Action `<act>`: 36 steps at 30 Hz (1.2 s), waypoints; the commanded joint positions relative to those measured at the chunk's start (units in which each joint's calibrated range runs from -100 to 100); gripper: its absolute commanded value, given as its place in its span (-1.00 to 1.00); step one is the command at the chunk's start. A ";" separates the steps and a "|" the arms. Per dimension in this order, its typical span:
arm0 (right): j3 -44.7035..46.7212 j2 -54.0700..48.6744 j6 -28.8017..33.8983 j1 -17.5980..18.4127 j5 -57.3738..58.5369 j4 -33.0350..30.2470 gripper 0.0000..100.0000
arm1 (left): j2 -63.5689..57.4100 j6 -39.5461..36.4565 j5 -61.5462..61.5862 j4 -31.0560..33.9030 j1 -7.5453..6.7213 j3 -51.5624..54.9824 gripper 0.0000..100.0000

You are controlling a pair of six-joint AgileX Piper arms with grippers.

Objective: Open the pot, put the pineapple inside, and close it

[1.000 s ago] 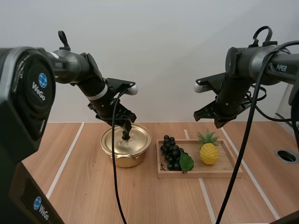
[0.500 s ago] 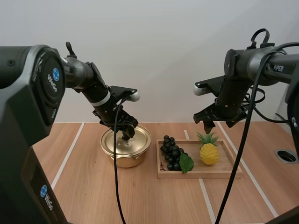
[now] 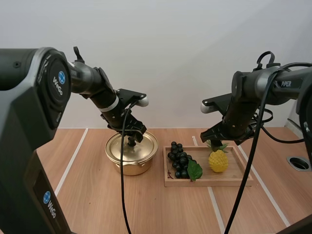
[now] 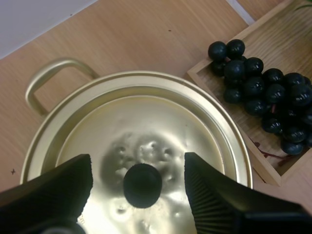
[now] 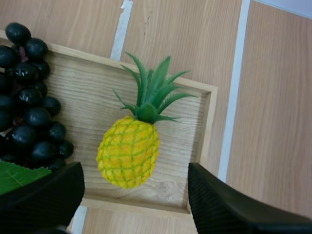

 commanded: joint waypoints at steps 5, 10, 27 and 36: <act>4.29 -0.16 0.16 -0.29 -7.76 -0.21 1.00 | 0.07 -2.84 -1.68 3.09 -1.32 0.14 0.79; 6.04 -0.16 0.47 -0.29 -13.15 -0.21 1.00 | 0.07 -4.89 -2.61 7.85 -1.32 0.14 0.79; 6.18 0.27 1.11 -0.29 -16.68 -0.21 1.00 | 4.28 -5.02 0.53 6.70 -1.32 0.14 0.77; 6.18 6.62 1.15 -0.29 -17.64 -0.33 1.00 | 4.28 -5.10 0.87 6.70 -1.32 0.14 0.09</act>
